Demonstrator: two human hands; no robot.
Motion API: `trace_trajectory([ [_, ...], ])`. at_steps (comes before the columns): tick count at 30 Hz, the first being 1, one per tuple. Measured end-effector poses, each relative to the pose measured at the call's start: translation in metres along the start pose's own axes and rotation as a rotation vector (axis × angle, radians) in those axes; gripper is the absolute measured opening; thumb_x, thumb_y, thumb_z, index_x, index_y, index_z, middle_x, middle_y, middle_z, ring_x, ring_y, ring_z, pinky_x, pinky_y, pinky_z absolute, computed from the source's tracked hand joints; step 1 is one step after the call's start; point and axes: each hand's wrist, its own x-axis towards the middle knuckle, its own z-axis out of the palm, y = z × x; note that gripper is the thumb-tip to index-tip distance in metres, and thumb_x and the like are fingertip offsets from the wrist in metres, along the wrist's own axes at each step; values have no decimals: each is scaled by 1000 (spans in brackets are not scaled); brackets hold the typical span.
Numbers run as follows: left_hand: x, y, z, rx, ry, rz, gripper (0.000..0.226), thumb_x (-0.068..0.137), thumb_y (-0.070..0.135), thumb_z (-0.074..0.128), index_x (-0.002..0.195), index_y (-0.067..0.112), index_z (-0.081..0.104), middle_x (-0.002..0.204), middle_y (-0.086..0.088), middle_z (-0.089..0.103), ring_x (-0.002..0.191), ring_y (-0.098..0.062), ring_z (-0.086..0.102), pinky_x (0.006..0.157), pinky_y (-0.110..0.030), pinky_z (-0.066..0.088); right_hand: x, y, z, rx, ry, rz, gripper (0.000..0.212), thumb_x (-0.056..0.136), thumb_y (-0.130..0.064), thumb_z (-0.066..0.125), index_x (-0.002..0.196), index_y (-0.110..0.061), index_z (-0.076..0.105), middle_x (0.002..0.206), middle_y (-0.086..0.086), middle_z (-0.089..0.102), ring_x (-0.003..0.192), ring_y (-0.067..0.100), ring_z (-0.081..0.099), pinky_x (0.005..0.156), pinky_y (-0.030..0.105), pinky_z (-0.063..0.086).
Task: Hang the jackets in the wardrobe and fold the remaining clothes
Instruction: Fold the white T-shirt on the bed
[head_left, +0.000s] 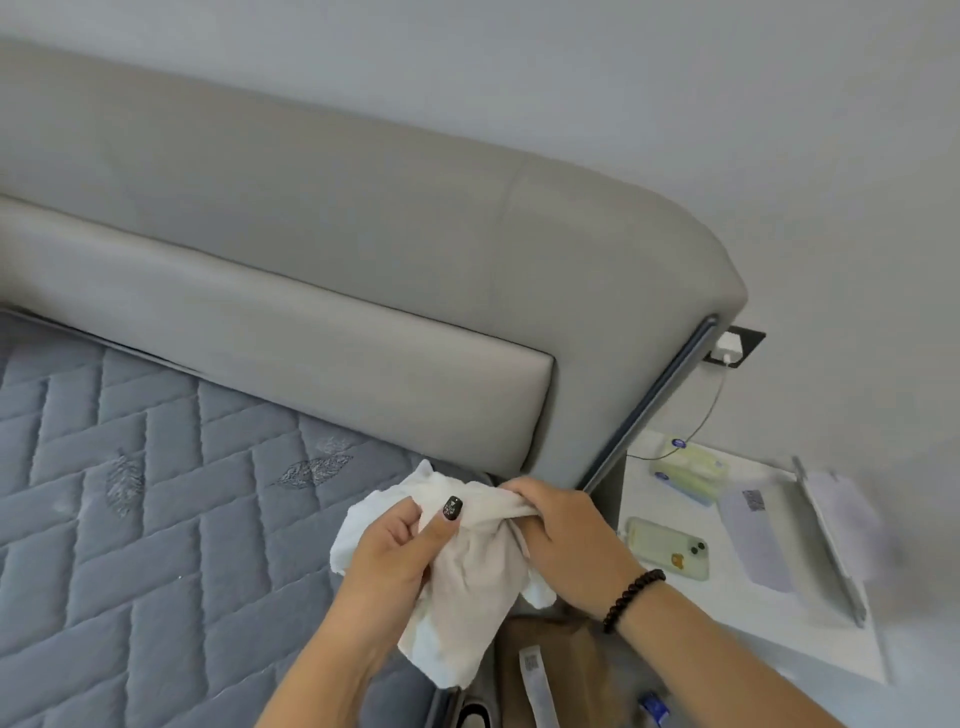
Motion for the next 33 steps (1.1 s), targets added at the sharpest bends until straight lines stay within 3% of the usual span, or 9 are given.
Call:
trace_trajectory([
  [4,-71,0,29,31,-24,105,28,73,37,82,83,12,72,80,-10,69,66,-14,64,56,-22,51,-68,-17,-34,96,191,-29,21,97,-14,44,98,-24,63,89,-12,67,83,-2,58,68,10,44],
  [8,-146,-12,53,96,-27,180,36,69,47,82,80,15,69,77,-8,61,67,-13,52,62,-24,47,-146,-34,-59,71,217,-6,24,96,-18,44,91,-36,58,93,-18,65,86,-3,57,70,9,42],
  [14,-222,-19,83,-34,29,290,16,75,34,68,63,25,65,62,8,60,58,-6,56,57,-19,52,-254,-66,-96,106,328,60,18,94,-17,49,93,-26,64,89,-17,63,81,-5,55,65,6,39],
  [20,-261,-7,118,44,19,411,28,64,46,75,84,27,75,114,23,64,100,3,60,83,-20,39,-342,-96,-123,187,462,154,17,90,-14,53,81,-14,67,71,-7,59,67,7,52,62,20,38],
  [22,-271,-6,132,81,-92,390,27,62,47,76,77,24,73,126,27,59,113,9,56,88,-21,42,-365,-102,-132,233,512,222,21,88,-14,55,85,5,63,69,3,53,66,14,47,64,27,36],
  [24,-281,-9,143,104,-252,355,25,66,45,77,73,22,71,120,12,68,107,-6,65,84,-27,49,-391,-108,-138,295,557,285,27,86,-14,57,85,13,56,71,7,45,68,19,42,65,30,32],
  [27,-293,-14,159,132,-437,331,37,72,47,80,92,17,72,102,-11,72,88,-23,66,71,-29,55,-432,-113,-140,383,651,393,22,81,-13,60,74,8,57,71,8,41,67,21,37,64,32,28],
  [29,-298,-19,172,166,-618,337,51,69,47,82,113,24,69,112,-10,71,98,-21,68,74,-24,55,-461,-111,-140,434,753,471,18,80,-11,60,74,7,59,72,9,43,69,21,39,65,33,29],
  [33,-320,-53,202,392,-876,302,120,53,48,92,134,71,8,143,25,44,124,-3,53,96,-26,50,-526,-112,-126,676,998,595,7,81,-9,61,86,-14,59,82,9,48,76,22,43,70,33,31],
])
